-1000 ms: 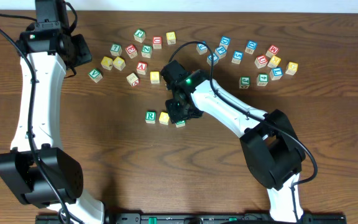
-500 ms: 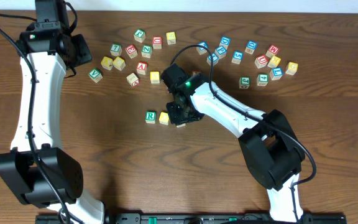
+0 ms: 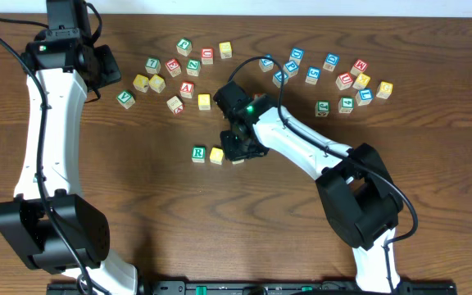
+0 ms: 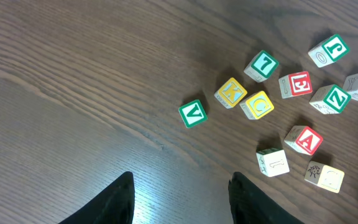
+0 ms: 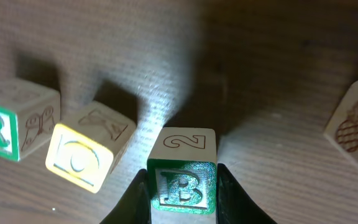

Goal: Spell out ROBOT

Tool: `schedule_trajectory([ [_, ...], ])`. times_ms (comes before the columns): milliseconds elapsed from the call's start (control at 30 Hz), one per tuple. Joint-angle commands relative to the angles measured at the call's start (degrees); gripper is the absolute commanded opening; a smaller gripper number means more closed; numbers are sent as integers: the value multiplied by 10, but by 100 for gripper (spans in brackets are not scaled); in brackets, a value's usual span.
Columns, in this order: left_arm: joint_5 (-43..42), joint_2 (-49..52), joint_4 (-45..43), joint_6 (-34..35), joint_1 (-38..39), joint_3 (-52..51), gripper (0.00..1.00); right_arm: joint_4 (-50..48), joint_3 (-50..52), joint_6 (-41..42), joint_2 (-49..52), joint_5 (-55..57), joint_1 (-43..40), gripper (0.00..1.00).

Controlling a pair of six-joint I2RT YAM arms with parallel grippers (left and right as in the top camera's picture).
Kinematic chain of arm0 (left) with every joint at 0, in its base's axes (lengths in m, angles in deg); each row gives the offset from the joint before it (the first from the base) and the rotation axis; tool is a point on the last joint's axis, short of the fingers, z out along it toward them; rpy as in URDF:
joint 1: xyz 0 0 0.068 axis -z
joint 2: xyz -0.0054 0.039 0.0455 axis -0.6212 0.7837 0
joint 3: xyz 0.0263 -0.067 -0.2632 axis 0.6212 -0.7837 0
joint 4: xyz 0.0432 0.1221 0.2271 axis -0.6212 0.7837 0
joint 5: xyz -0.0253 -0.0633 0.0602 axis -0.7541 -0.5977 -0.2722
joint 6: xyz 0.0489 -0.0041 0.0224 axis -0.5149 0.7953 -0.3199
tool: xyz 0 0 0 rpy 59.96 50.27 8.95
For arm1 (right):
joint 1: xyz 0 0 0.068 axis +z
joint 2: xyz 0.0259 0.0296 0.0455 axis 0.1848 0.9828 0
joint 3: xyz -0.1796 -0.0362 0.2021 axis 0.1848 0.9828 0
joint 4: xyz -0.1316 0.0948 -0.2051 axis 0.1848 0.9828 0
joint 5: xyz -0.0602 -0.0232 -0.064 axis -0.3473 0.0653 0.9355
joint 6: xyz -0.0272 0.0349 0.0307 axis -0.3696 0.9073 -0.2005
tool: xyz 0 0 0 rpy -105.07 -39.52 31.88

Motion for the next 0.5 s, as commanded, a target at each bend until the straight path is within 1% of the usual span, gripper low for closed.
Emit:
schedule_trajectory([
  [0, 5, -7, 2, -10, -1, -5, 49, -9, 3, 18, 6, 9, -15, 13],
  [167, 5, -7, 2, -10, -1, -5, 48, -31, 3, 38, 6, 30, -31, 16],
  [367, 5, -7, 2, -10, -1, -5, 49, -39, 3, 68, 6, 62, -47, 17],
  [467, 5, -7, 2, -10, -1, -5, 49, -45, 3, 70, 6, 66, -51, 17],
])
